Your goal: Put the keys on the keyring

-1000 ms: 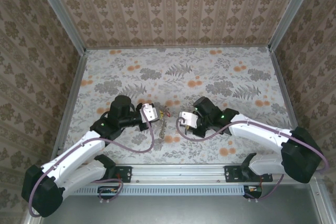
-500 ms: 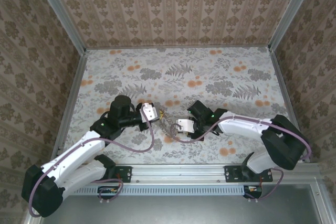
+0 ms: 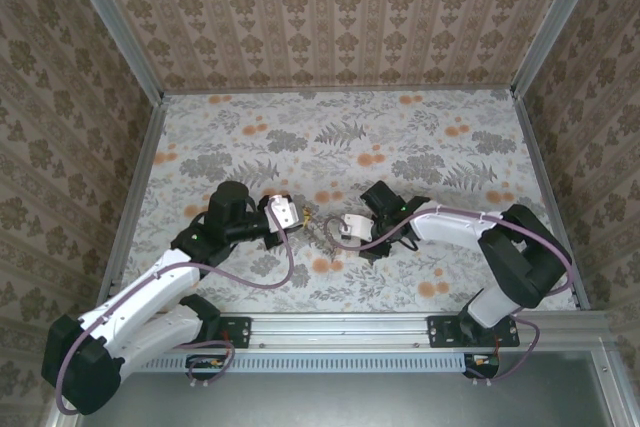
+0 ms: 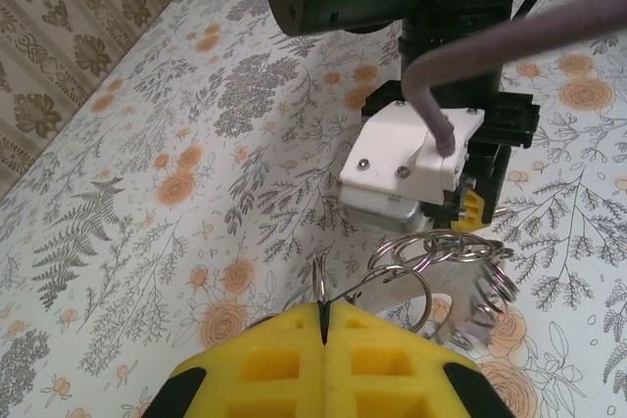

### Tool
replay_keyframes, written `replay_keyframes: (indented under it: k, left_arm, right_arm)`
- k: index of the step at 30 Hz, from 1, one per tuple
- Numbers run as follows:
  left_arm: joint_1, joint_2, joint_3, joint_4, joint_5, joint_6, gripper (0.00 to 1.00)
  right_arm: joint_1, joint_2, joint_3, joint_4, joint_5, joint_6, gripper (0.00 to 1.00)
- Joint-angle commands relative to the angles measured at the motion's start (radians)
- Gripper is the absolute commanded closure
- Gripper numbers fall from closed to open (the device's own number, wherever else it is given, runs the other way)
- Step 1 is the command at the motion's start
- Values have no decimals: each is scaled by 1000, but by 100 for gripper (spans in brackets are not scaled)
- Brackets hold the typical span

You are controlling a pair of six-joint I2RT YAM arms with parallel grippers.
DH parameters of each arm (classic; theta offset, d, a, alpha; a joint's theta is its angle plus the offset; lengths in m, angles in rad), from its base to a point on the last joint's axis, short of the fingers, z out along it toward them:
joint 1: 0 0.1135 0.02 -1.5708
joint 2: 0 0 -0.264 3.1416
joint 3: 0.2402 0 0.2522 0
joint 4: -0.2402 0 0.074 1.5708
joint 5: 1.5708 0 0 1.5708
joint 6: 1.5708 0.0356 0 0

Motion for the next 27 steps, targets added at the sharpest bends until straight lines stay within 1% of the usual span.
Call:
replay_keyframes:
  k: [1,4,6,9,11,12,15,16,18,24,27]
  left_arm:
    - [7,-17,-4,51,29,-18,100]
    - [9,-18,-2,49,39,-17,100]
    - [11,-20,-3,51,50,-15,100]
    - [13,-18,-6,63,67,-17,100]
    - [13,-15,-8,78,82,-20,100]
    - [13,-11,-8,87,94,-22,100]
    - [13,3,-8,119,107,-33,100]
    - [13,6,-8,127,140,-36,100]
    - [13,12,-8,141,159,-37,100]
    - [9,36,0,168,191,-53,100]
    - [4,46,2,187,194,-61,100]
  right_arm:
    - [-28,-114,-26,10,-77,6,64]
    - [-37,-254,-60,79,-99,3,63]
    - [-37,-331,-90,181,-125,22,63]
    - [-30,-378,-134,373,-250,46,63]
    - [-28,-368,-136,496,-295,107,63]
    - [-26,-356,-125,528,-311,127,64]
    - [-14,-319,-84,566,-357,137,64]
    - [-6,-311,-74,568,-363,126,64]
    - [5,-290,-54,562,-374,106,64]
    - [7,-263,-27,562,-464,103,63]
    - [8,-270,-27,553,-479,95,67]
